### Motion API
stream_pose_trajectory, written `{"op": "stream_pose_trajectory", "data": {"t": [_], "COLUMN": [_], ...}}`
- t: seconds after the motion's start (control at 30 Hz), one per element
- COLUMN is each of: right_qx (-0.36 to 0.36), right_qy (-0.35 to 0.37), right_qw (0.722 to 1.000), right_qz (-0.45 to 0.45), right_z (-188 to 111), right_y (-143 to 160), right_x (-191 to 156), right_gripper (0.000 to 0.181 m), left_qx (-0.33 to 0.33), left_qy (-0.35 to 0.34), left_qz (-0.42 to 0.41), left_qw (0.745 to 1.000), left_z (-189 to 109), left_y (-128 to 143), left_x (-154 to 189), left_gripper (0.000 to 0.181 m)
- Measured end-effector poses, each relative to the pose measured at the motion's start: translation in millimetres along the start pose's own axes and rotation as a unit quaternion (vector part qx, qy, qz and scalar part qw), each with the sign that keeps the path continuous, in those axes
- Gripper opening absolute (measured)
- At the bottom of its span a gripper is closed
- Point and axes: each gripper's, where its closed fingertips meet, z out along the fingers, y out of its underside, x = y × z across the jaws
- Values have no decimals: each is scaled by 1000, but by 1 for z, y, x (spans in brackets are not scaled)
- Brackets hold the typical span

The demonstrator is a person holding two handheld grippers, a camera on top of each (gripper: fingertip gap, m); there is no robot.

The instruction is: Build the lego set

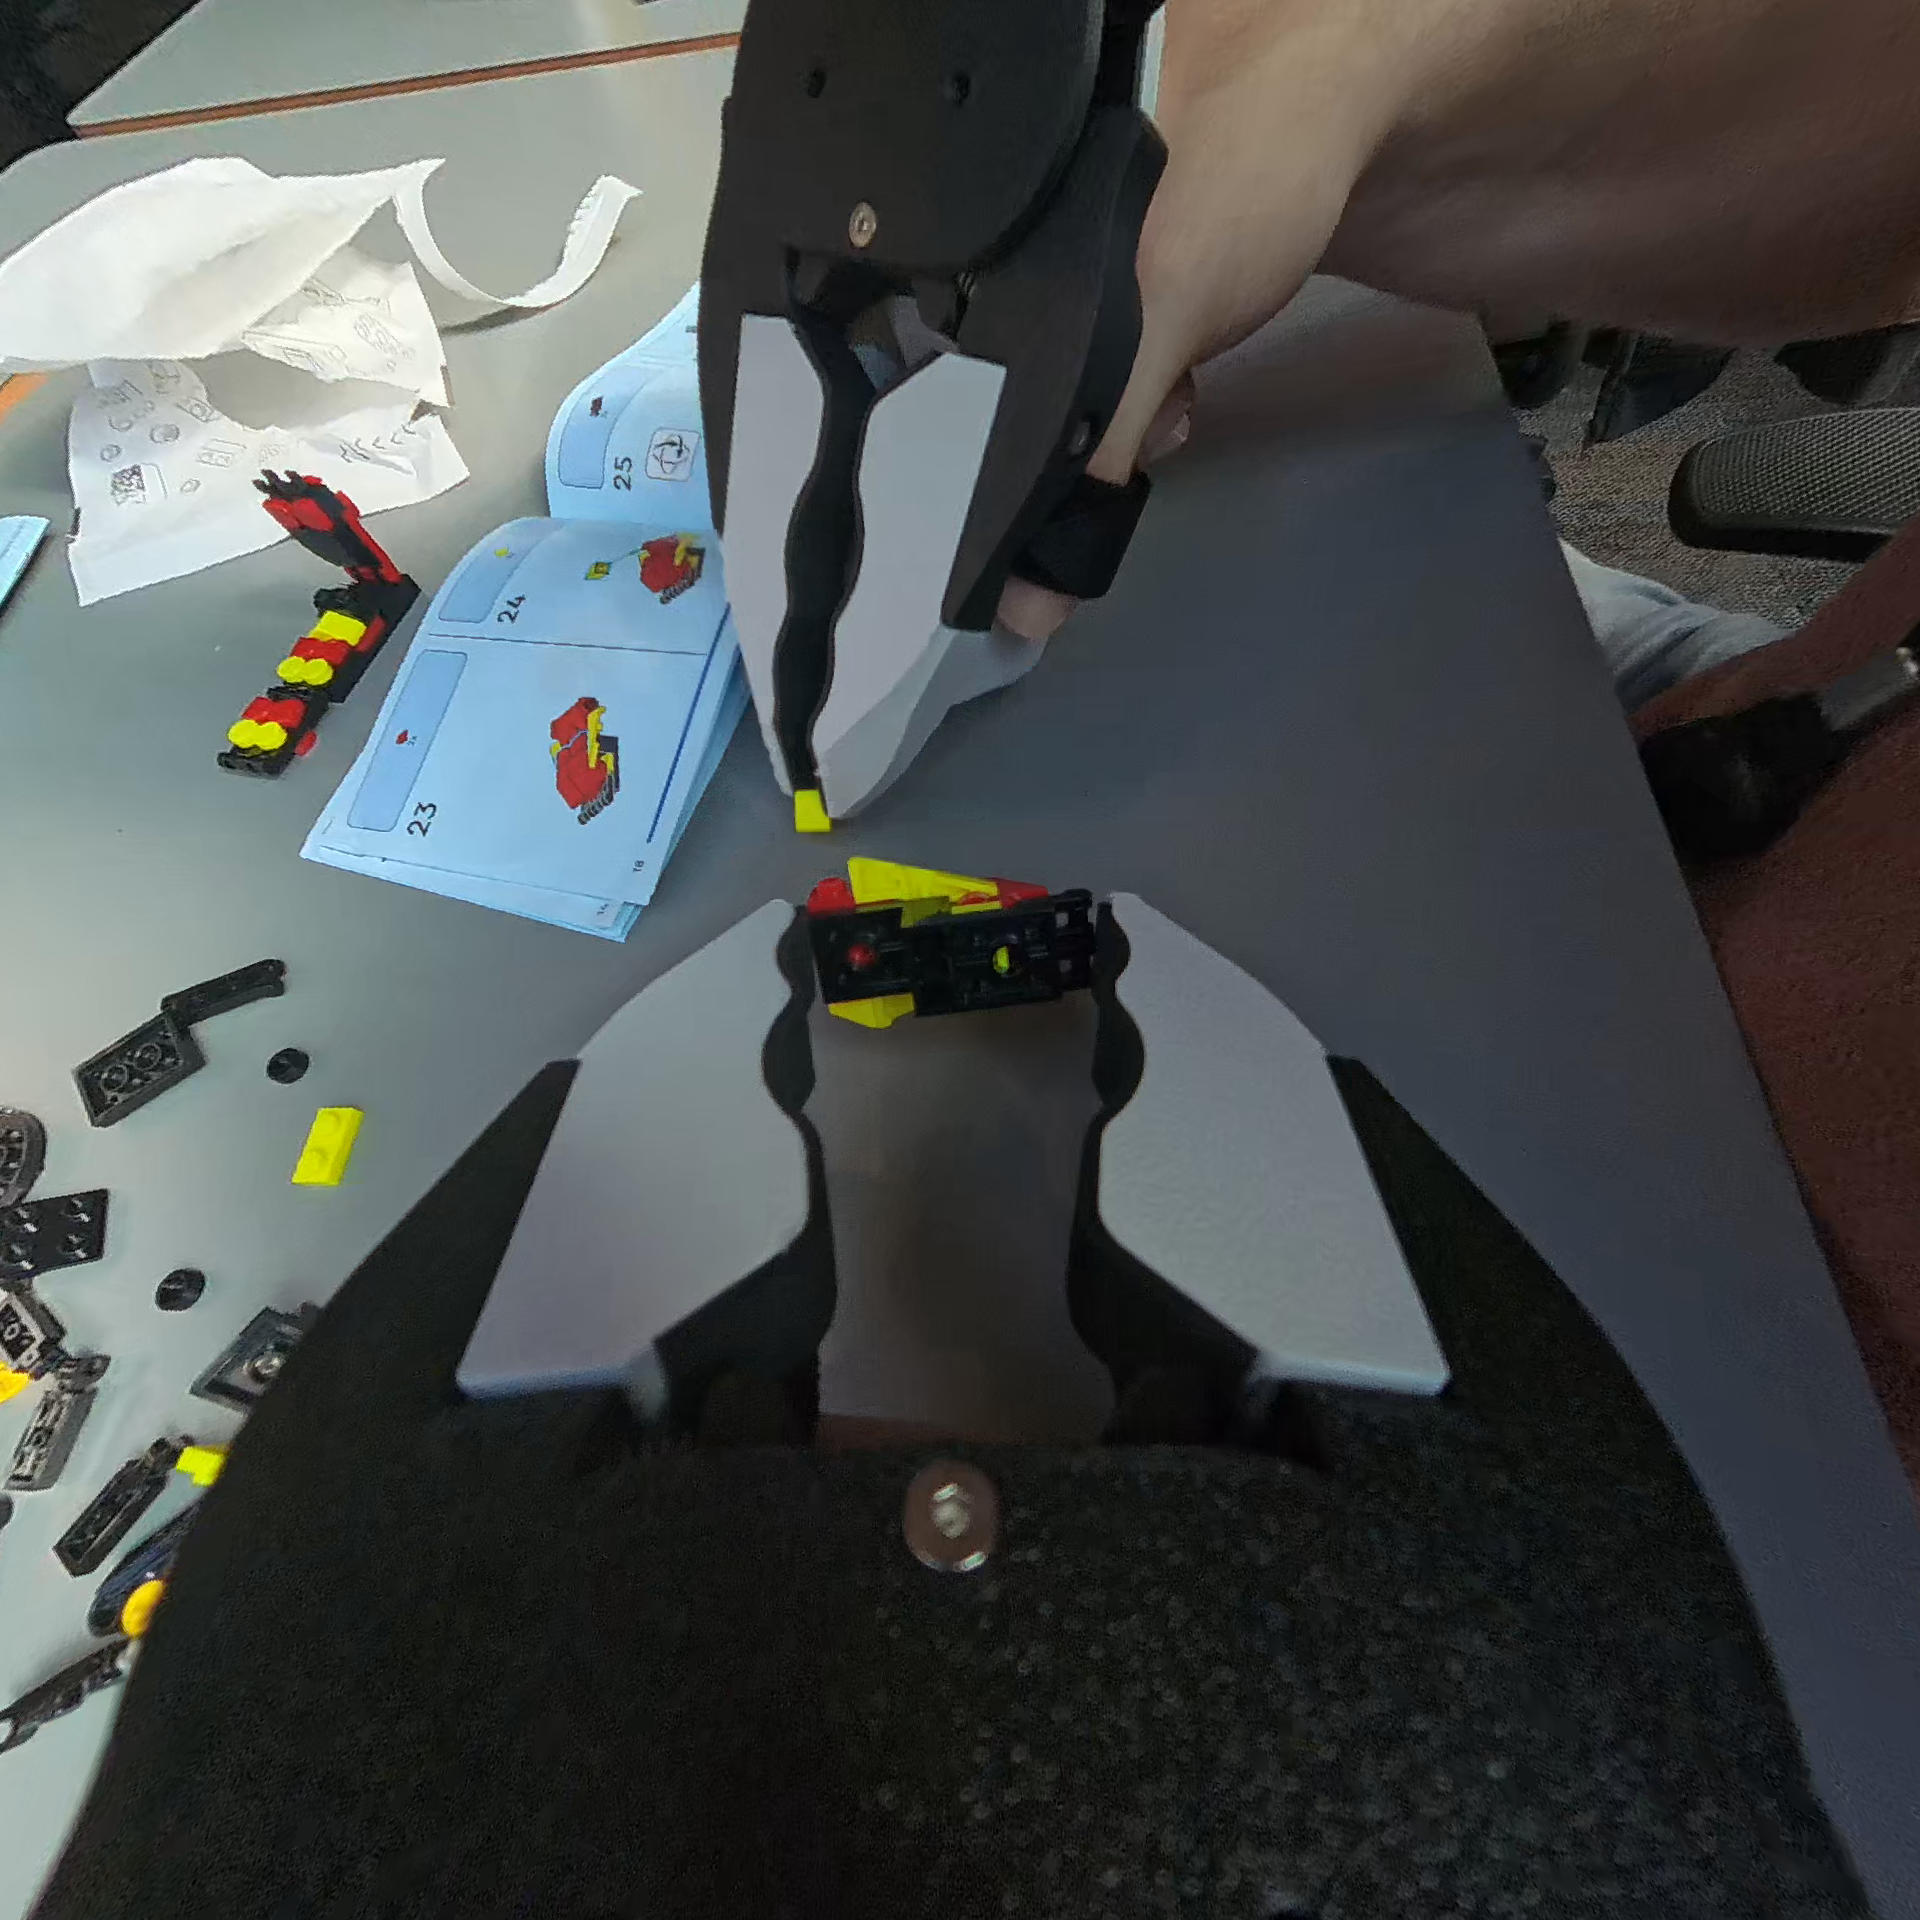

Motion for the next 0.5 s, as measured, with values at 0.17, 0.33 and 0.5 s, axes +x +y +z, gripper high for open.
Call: {"op": "stream_pose_trajectory", "data": {"t": [0.17, 0.33, 0.5], "right_qx": [-11, -5, 8], "right_qy": [26, 40, 61], "right_qw": [998, 992, 989], "right_qz": [49, 123, 132], "right_z": [-53, -89, -105], "right_y": [58, 108, 123], "right_x": [4, -2, -3], "right_gripper": [8, 7, 8], "left_qx": [-3, -56, -98], "left_qy": [5, 79, 106], "left_qz": [47, 34, 102], "left_qw": [999, 995, 984], "left_z": [25, 78, 105], "left_y": [-18, -41, -58], "left_x": [15, 33, 45], "left_gripper": [52, 52, 52]}}
